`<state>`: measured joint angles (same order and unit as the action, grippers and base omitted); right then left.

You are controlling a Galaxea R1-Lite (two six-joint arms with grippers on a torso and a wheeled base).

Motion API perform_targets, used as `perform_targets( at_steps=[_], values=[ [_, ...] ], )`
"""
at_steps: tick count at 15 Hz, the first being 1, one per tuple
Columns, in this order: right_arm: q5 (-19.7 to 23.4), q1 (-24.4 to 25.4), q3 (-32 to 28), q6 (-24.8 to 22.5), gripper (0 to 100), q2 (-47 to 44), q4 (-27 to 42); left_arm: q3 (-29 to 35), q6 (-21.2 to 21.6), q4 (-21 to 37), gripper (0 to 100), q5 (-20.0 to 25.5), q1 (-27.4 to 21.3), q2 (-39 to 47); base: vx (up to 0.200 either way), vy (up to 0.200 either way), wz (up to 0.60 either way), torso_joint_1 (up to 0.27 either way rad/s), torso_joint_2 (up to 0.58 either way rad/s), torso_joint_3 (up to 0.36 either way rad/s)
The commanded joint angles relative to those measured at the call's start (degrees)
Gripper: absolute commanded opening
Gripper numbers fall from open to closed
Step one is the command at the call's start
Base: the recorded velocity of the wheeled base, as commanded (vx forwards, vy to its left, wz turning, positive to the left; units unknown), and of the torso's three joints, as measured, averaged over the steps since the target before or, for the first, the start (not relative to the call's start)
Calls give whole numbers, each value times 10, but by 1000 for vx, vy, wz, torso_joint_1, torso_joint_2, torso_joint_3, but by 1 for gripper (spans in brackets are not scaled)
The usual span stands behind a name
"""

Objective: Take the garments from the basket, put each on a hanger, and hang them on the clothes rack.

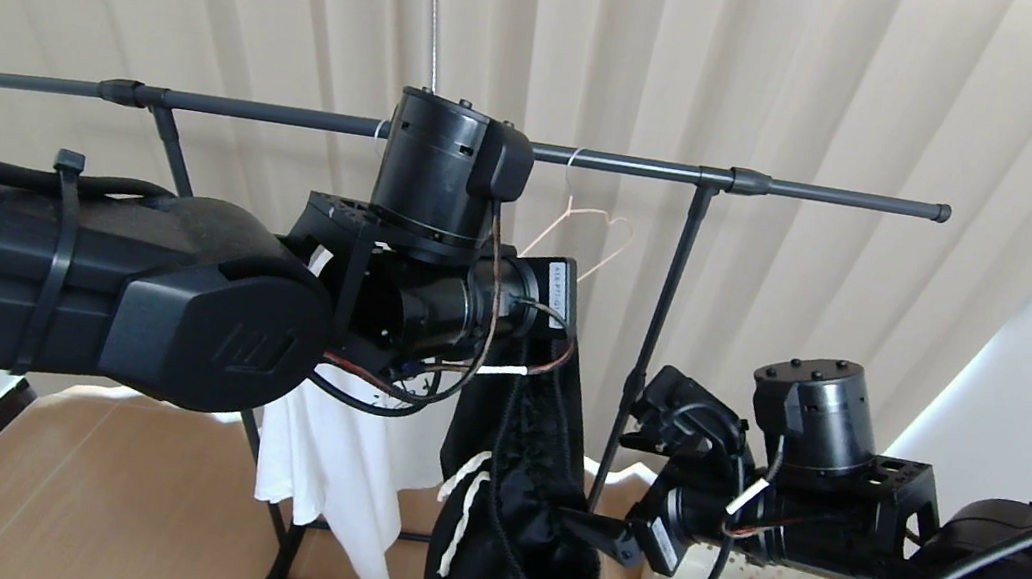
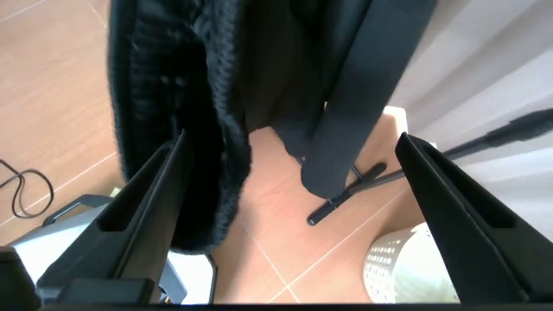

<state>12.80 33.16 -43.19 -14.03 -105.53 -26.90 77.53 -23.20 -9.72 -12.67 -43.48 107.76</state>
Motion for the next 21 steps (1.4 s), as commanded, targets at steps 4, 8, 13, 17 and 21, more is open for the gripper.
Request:
perform_targets(
  at_steps=[4, 8, 13, 17, 21],
  values=[
    [-1, 7, -1, 1, 100, -47, -21, -2, -1, 0, 0, -1, 1, -1, 0, 0, 0, 0, 0, 0],
    [-1, -9, -8, 1, 0, -59, -33, -2, 0, 0, 0, -1, 1, -1, 0, 0, 0, 0, 0, 0],
    [-3, -60, -12, 1, 0, -28, -37, -9, 0, 0, 0, -1, 4, -5, 0, 0, 0, 0, 0, 0],
    [-13, -118, -32, 0, 0, 2, -37, -36, 2, 5, 0, 3, 10, -16, 0, 0, 0, 0, 0, 0],
    [-27, -156, -51, 0, 0, 25, -36, -98, 65, 4, 0, 6, 31, -14, 0, 0, 0, 0, 0, 0]
  ],
)
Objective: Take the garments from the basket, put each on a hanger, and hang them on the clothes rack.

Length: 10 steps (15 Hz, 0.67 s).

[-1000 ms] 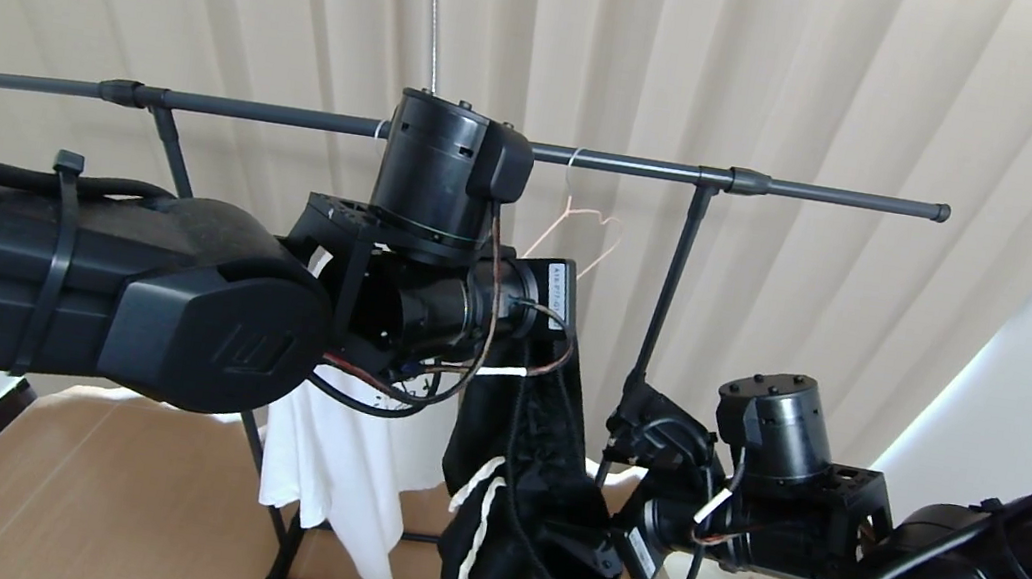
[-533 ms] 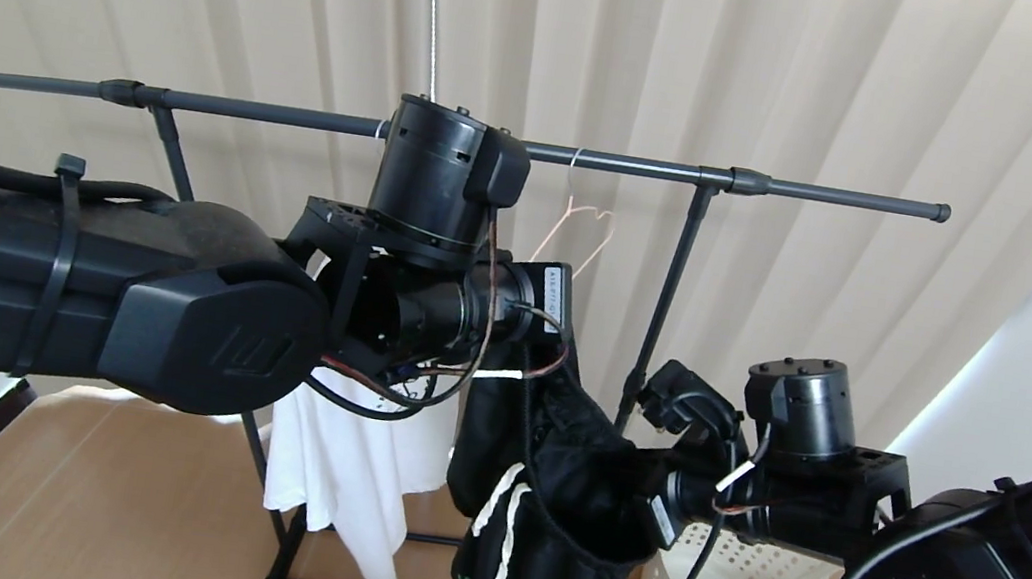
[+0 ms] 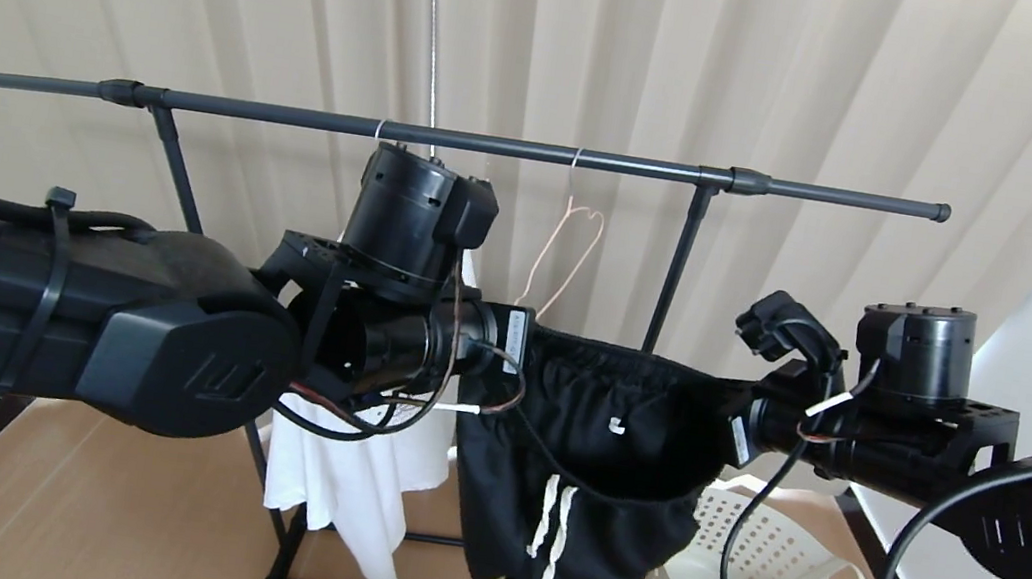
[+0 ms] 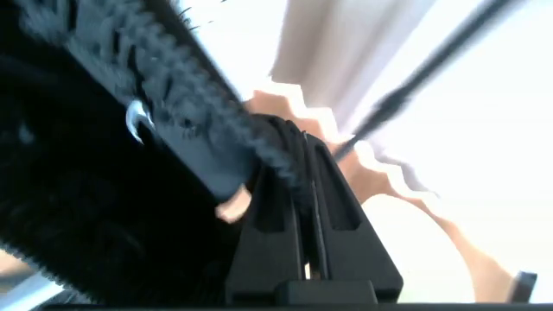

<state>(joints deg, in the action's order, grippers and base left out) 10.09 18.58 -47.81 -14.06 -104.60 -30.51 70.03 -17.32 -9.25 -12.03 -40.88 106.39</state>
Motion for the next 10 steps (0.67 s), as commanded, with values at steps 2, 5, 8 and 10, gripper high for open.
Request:
perform_targets(
  at_steps=[2, 5, 8, 10],
  values=[
    [-2, -19, -7, 0, 0, 23, 0, -39, 26, -3, 0, 1, 4, 8, 0, 0, 0, 0, 0, 0],
    [-2, -28, -9, 0, 0, 31, 0, -43, 34, -3, 0, 1, -1, 21, 0, 0, 0, 0, 0, 0],
    [-3, -43, -12, 0, 0, 34, 0, -43, 42, -4, 100, 0, -1, 25, 0, 0, 0, 0, 0, 0],
    [-2, -48, -13, -1, 0, 36, 0, -43, 42, -4, 100, 0, -1, 22, 0, 0, 0, 0, 0, 0]
  ],
)
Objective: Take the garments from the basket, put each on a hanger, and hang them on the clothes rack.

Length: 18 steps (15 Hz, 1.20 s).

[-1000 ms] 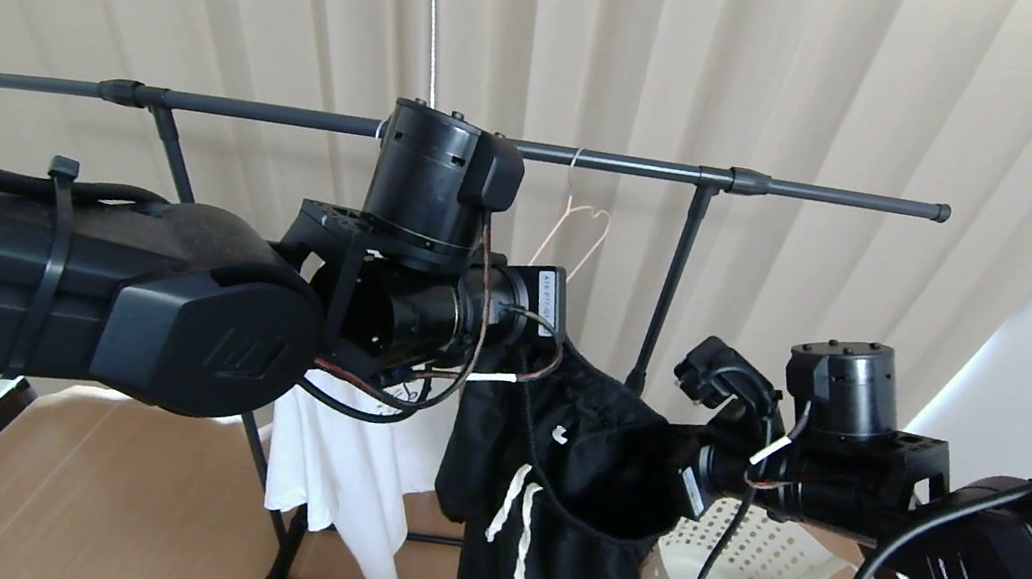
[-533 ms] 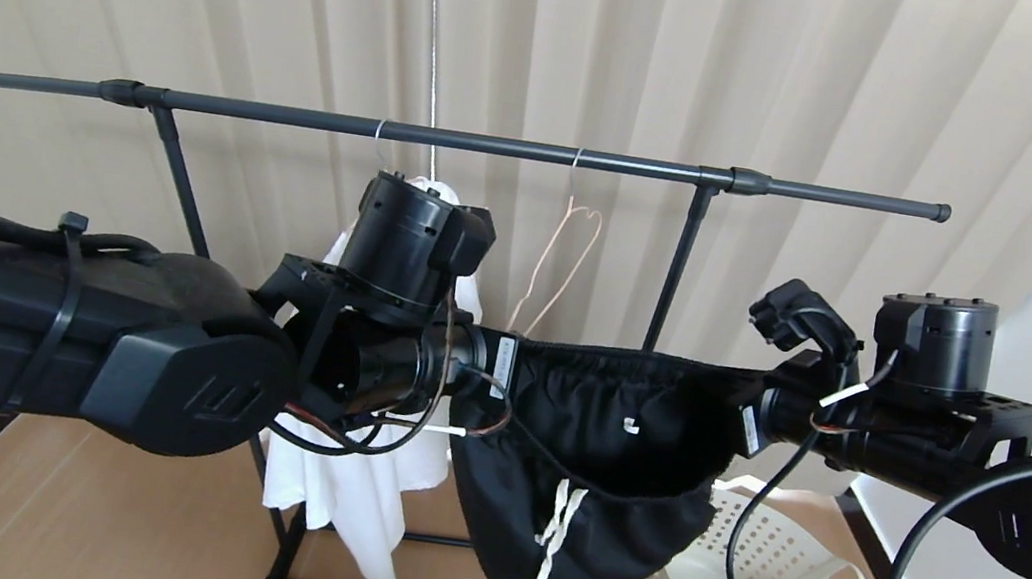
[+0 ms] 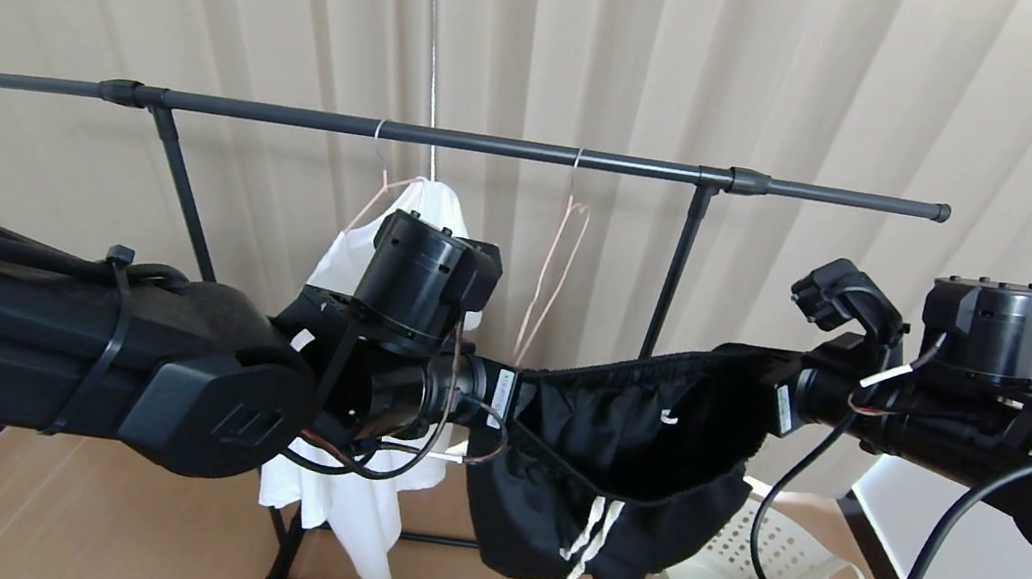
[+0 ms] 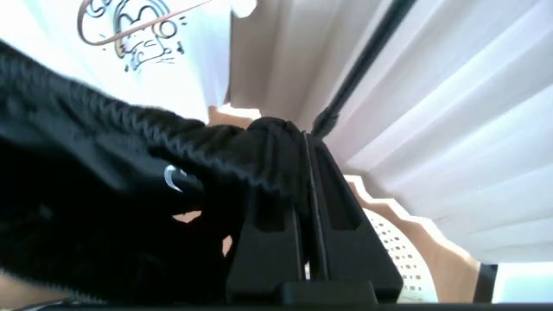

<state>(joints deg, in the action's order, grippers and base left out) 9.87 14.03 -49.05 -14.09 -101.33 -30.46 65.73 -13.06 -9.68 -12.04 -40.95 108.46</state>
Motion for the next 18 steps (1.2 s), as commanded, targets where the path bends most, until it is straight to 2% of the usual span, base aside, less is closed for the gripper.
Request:
perform_targets(
  at_steps=[1, 6, 7, 11, 16, 18],
  values=[
    [0, -3, -2, -1, 0, 3, 0, -1, -1, 0, 100, 0, 0, 1, 0, 0, 0, 0, 0, 0],
    [0, -4, -3, -1, 0, -1, 0, -3, -2, 1, 100, 11, 1, -12, 0, 0, 0, 0, 0, 0],
    [0, -4, -3, -1, 0, 2, 0, -16, -3, 0, 100, 49, 2, -21, 0, 0, 0, 0, 0, 0],
    [0, -6, -3, -1, 0, -1, 0, 4, 0, -12, 100, 47, 5, -11, 0, 0, 0, 0, 0, 0],
    [0, -6, -1, -1, 0, -2, 0, 98, 15, -14, 100, 4, 6, 61, 0, 0, 0, 0, 0, 0],
    [0, -6, -2, -1, 0, -3, 0, 158, 16, -14, 100, -18, 10, 112, 0, 0, 0, 0, 0, 0]
  ],
)
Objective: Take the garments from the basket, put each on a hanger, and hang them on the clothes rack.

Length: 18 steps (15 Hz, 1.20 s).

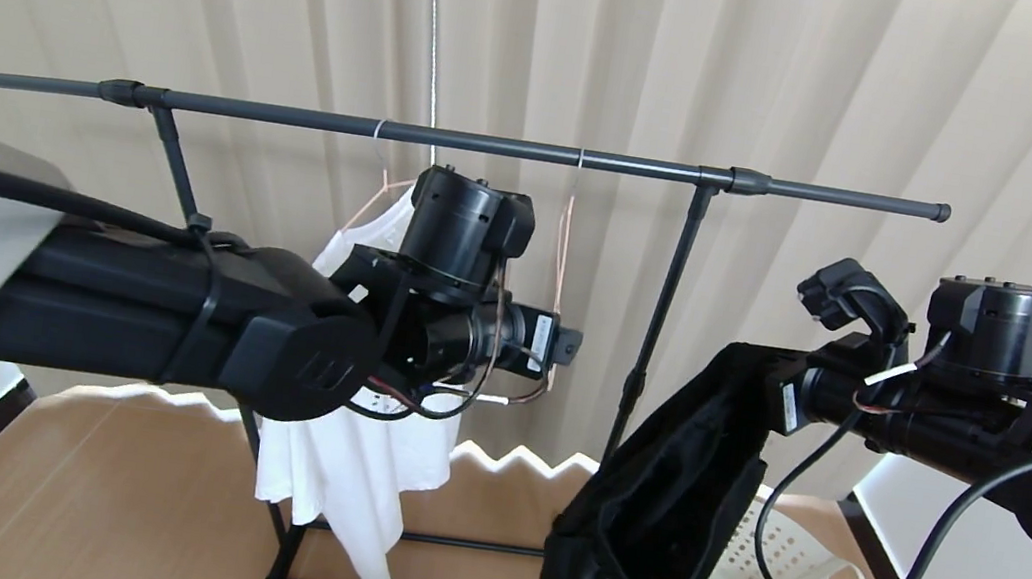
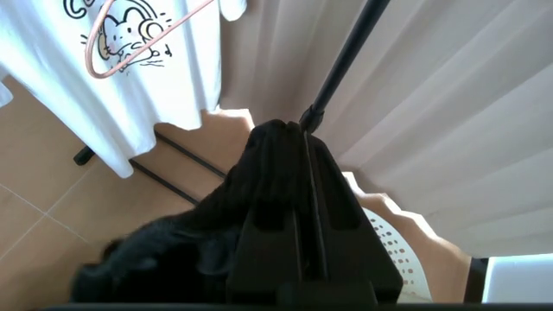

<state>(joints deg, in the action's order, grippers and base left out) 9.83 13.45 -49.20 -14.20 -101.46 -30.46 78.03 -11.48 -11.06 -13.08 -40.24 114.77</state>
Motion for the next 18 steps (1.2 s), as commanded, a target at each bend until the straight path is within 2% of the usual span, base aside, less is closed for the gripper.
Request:
perform_targets(
  at_steps=[1, 5, 7, 10, 18],
  values=[
    [0, 0, 0, 0, 0, -1, 0, 60, 1, 0, 100, -14, 3, 68, 0, 0, 0, 0, 0, 0],
    [-1, 0, 0, -1, 0, -2, 0, 122, 1, -2, 100, -39, 3, 124, 0, 0, 0, 0, 0, 0],
    [0, 0, -1, -1, 0, -3, 0, 176, 1, -7, 100, -78, 7, 170, 0, 0, 0, 0, 0, 0],
    [-1, 0, -1, -1, 0, -9, 0, 208, 6, -7, 100, -101, 17, 196, 0, 0, 0, 0, 0, 0],
    [-1, 0, -2, -1, 0, -15, 0, 209, 6, -7, 100, -108, 41, 207, 0, 0, 0, 0, 0, 0]
  ],
)
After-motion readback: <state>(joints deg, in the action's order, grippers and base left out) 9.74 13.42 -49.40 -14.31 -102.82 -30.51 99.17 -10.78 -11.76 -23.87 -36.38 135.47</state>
